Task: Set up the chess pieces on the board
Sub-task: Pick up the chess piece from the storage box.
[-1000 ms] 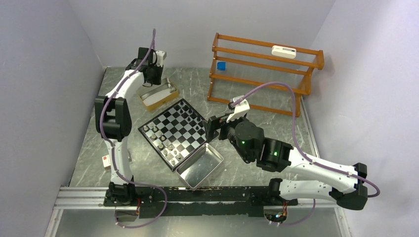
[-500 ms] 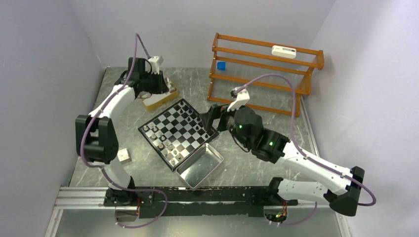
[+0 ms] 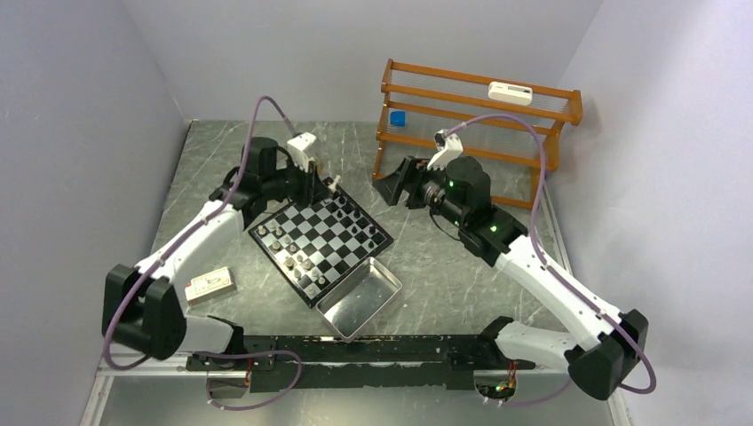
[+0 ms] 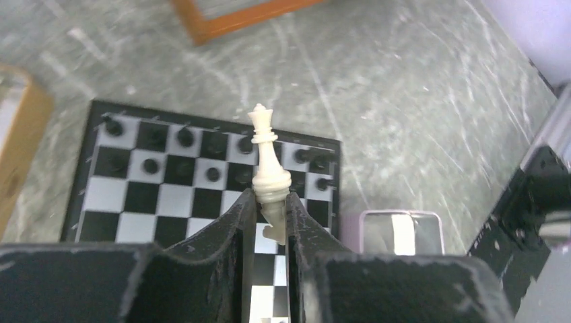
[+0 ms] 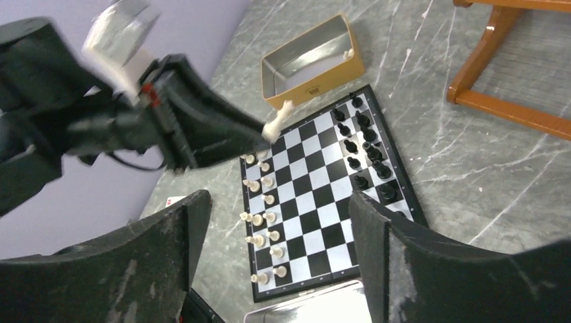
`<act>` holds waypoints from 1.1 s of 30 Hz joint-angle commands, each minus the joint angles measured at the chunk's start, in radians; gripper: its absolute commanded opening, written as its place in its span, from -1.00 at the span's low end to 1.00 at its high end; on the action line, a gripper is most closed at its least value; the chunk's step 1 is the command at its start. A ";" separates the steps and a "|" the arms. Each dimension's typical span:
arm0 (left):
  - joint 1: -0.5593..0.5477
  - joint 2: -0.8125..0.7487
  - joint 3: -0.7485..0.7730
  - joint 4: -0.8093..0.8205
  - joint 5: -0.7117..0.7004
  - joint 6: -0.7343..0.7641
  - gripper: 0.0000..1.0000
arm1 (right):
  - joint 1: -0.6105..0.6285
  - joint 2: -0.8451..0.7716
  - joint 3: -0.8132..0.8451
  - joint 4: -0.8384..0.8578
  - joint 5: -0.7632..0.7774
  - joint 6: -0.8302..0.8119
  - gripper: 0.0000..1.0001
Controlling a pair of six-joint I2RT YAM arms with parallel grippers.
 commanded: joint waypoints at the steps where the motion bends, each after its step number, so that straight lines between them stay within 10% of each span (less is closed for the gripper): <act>1: -0.098 -0.119 -0.089 0.122 0.038 0.137 -0.90 | -0.119 0.071 0.044 0.004 -0.288 -0.017 0.47; 8: -0.138 -0.190 -0.150 0.188 0.134 0.158 -0.90 | -0.196 0.180 0.023 0.101 -0.532 0.033 -0.10; 17: -0.150 -0.192 -0.184 0.243 0.240 0.167 -0.90 | -0.201 0.293 0.060 0.141 -0.685 0.065 0.19; 33: -0.163 -0.223 -0.217 0.274 0.298 0.199 -0.90 | -0.200 0.351 0.051 0.195 -0.747 0.111 0.09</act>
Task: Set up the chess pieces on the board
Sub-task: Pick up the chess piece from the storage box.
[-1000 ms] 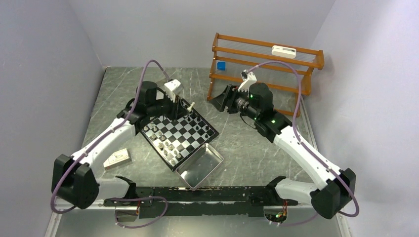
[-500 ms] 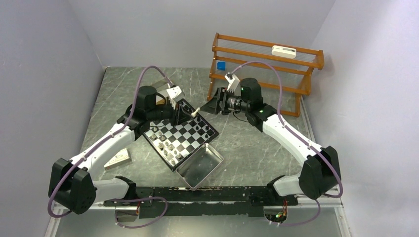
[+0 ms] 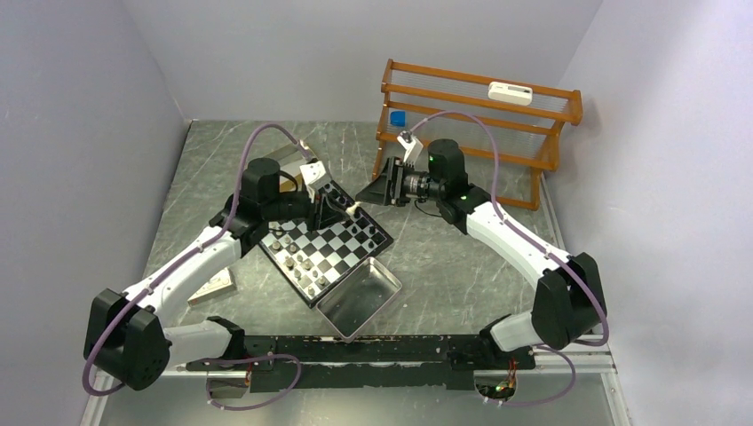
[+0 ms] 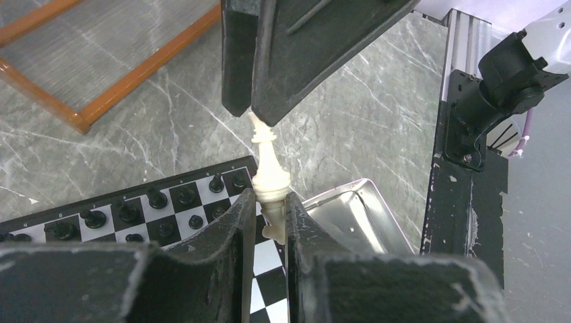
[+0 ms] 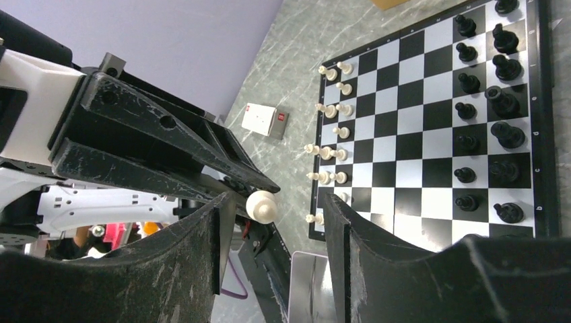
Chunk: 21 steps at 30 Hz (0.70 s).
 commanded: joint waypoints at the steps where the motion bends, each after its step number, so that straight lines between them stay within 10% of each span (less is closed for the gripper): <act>1: -0.012 -0.022 -0.011 0.063 0.053 0.037 -0.90 | -0.005 0.012 0.022 0.018 -0.035 0.009 0.08; 21: -0.017 -0.029 -0.030 0.079 0.048 0.046 -0.90 | 0.000 0.021 -0.016 0.043 -0.096 0.031 -0.13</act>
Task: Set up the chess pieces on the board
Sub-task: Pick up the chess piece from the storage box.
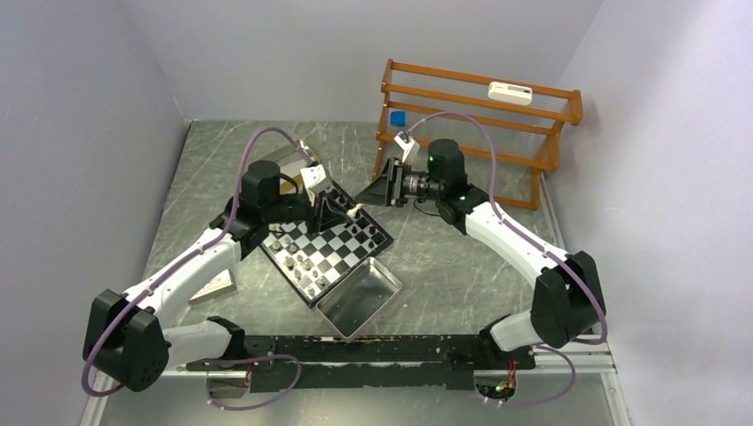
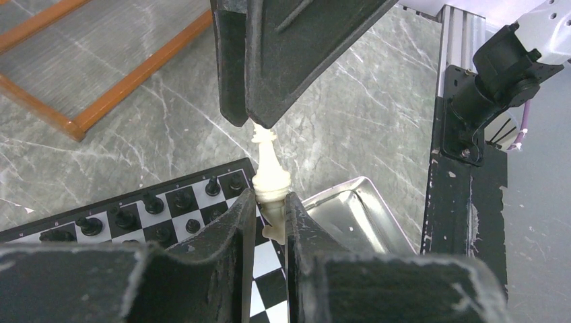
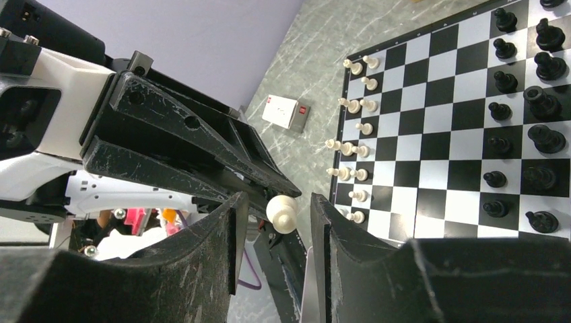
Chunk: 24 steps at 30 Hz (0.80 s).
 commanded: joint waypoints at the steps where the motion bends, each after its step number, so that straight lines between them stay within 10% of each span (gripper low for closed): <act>1: -0.011 -0.019 -0.011 0.057 0.025 0.027 -0.90 | -0.001 0.009 -0.008 -0.017 -0.018 -0.010 -0.13; 24: -0.011 -0.030 -0.011 0.023 -0.073 0.054 -0.90 | 0.000 -0.055 -0.048 -0.002 0.038 0.000 -0.77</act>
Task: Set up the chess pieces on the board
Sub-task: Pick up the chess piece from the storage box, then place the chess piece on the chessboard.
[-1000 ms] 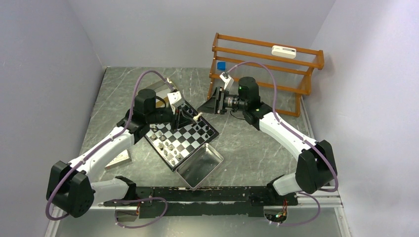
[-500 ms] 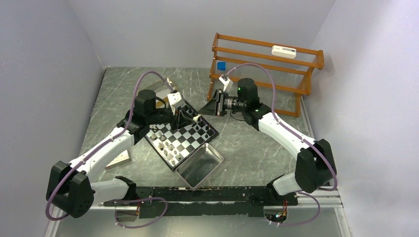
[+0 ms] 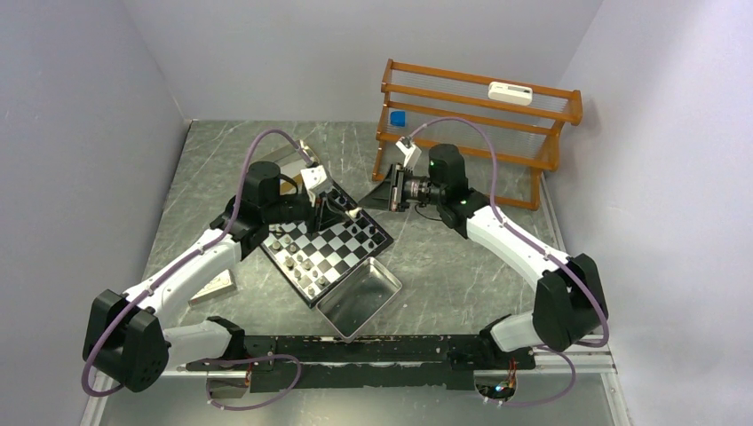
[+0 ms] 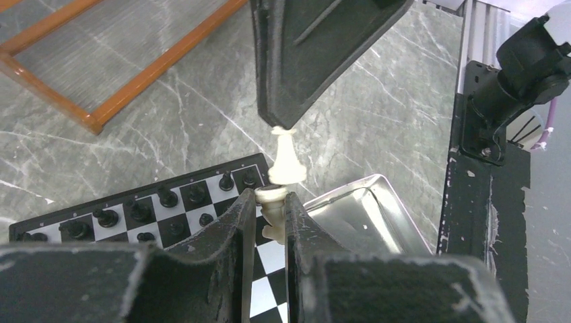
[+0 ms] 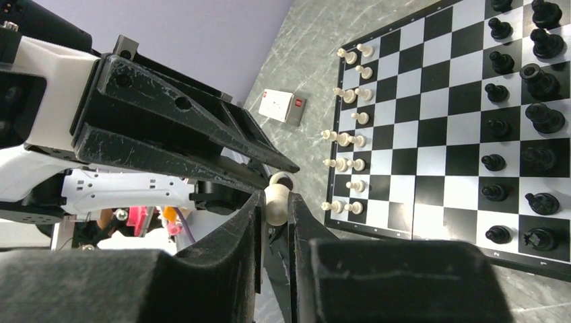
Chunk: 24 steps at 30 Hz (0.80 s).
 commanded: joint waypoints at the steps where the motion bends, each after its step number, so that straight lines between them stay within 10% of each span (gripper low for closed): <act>1: -0.010 -0.030 -0.002 0.018 -0.058 0.027 -0.90 | -0.002 -0.048 -0.009 0.001 0.042 -0.013 -0.77; 24: 0.024 -0.159 0.107 -0.356 -0.912 -0.301 -0.90 | 0.090 -0.073 0.077 -0.129 0.355 -0.131 -0.78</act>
